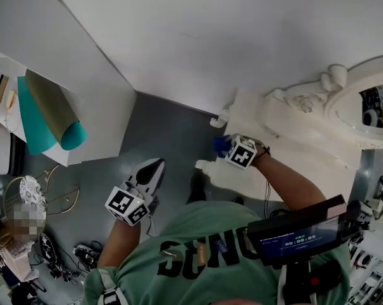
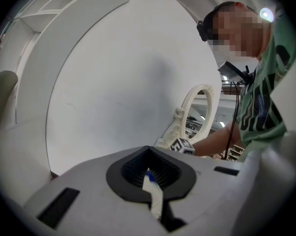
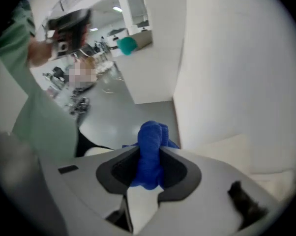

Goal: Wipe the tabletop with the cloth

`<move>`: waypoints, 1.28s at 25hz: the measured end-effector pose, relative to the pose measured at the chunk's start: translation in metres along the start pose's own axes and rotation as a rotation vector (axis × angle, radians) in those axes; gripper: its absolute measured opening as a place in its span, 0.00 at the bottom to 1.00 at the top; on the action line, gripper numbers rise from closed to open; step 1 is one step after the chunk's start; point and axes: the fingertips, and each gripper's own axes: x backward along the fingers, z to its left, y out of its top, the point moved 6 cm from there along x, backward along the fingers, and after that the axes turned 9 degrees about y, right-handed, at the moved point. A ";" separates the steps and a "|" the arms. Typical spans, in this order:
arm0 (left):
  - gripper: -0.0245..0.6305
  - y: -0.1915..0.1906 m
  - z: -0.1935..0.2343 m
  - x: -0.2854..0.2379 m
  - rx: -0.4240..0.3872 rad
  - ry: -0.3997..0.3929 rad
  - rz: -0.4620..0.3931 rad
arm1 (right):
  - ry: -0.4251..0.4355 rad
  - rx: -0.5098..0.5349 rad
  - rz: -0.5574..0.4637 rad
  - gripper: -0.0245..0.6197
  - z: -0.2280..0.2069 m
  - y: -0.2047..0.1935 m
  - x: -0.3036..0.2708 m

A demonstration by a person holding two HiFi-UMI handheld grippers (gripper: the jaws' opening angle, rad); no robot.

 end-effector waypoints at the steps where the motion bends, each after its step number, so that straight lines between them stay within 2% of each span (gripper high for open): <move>1: 0.04 -0.002 0.002 0.001 0.005 0.007 0.001 | -0.116 -0.018 0.029 0.21 -0.043 -0.002 0.018; 4: 0.04 -0.008 0.007 0.006 0.017 0.026 0.010 | -0.327 -0.053 0.172 0.21 -0.138 -0.012 0.050; 7: 0.04 -0.012 0.013 0.012 0.025 0.047 0.015 | -0.414 -0.008 0.381 0.21 -0.189 -0.023 0.051; 9: 0.04 -0.014 0.018 0.016 0.034 0.063 0.019 | -0.432 0.012 0.513 0.21 -0.208 -0.033 0.041; 11: 0.04 -0.014 0.024 0.019 0.034 0.078 0.019 | -0.435 0.007 0.600 0.22 -0.222 -0.044 0.032; 15: 0.04 -0.018 0.033 0.028 0.051 0.107 0.015 | -0.402 -0.023 0.649 0.21 -0.232 -0.047 0.028; 17: 0.04 -0.021 0.034 0.032 0.059 0.115 0.015 | -0.390 0.000 0.657 0.20 -0.226 -0.046 0.028; 20: 0.04 -0.023 0.031 0.031 0.063 0.100 0.009 | -0.355 0.085 0.673 0.20 -0.198 -0.047 0.021; 22: 0.04 -0.022 0.026 0.027 0.066 0.078 0.000 | -0.307 0.140 0.659 0.20 -0.163 -0.047 0.014; 28: 0.04 -0.011 0.003 0.010 0.061 0.006 -0.045 | -0.115 0.312 0.573 0.20 -0.008 -0.056 -0.017; 32: 0.04 -0.011 -0.021 -0.002 0.046 -0.033 -0.045 | 0.049 0.333 0.466 0.20 0.085 -0.077 -0.031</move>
